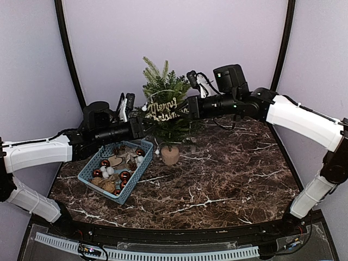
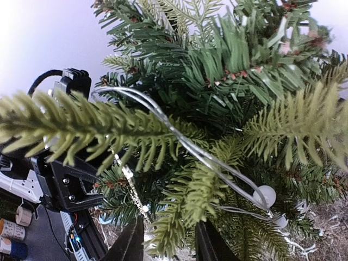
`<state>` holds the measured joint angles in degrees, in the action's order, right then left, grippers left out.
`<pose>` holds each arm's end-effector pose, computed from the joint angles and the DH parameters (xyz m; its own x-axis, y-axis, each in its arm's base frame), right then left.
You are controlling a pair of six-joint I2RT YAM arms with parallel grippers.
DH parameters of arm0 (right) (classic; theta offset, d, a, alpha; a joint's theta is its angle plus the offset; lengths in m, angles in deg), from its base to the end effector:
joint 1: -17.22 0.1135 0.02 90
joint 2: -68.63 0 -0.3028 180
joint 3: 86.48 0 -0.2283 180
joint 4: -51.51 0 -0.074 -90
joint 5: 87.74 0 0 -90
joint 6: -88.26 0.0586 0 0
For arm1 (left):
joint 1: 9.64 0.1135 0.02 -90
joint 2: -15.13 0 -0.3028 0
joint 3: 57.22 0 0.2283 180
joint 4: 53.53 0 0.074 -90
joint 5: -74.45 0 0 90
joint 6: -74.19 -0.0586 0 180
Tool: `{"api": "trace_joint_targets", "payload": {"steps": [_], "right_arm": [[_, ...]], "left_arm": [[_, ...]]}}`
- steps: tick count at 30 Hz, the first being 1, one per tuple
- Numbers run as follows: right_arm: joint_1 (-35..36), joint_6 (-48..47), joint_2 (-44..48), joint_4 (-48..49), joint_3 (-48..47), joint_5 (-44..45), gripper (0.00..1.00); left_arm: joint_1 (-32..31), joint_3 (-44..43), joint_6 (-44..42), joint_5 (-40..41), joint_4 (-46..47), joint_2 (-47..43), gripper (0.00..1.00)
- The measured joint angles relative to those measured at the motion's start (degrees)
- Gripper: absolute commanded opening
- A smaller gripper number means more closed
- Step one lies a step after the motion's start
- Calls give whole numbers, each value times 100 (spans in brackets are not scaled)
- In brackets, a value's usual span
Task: Decorate the small christmas tree
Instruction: Place the ornament words in the gap of branches.
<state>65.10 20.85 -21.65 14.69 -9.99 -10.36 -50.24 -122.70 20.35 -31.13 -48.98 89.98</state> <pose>0.2346 0.2785 0.4160 -0.5774 -0.0797 -0.8125 -0.6892 0.5812 0.4328 0.2146 -0.2046 0.3576 -0.5413 -0.2846 -0.7912 0.6325 0.4821 -0.6062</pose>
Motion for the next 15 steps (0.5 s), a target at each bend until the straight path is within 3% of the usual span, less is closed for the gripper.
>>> {"api": "trace_joint_targets", "payload": {"steps": [8,15], "right_arm": [[-4,39,229,26,138,72,49],[-4,37,450,39,214,125,58]], "left_arm": [[31,63,-48,116,-195,-258,69],[37,83,-118,232,-398,-535,78]]}}
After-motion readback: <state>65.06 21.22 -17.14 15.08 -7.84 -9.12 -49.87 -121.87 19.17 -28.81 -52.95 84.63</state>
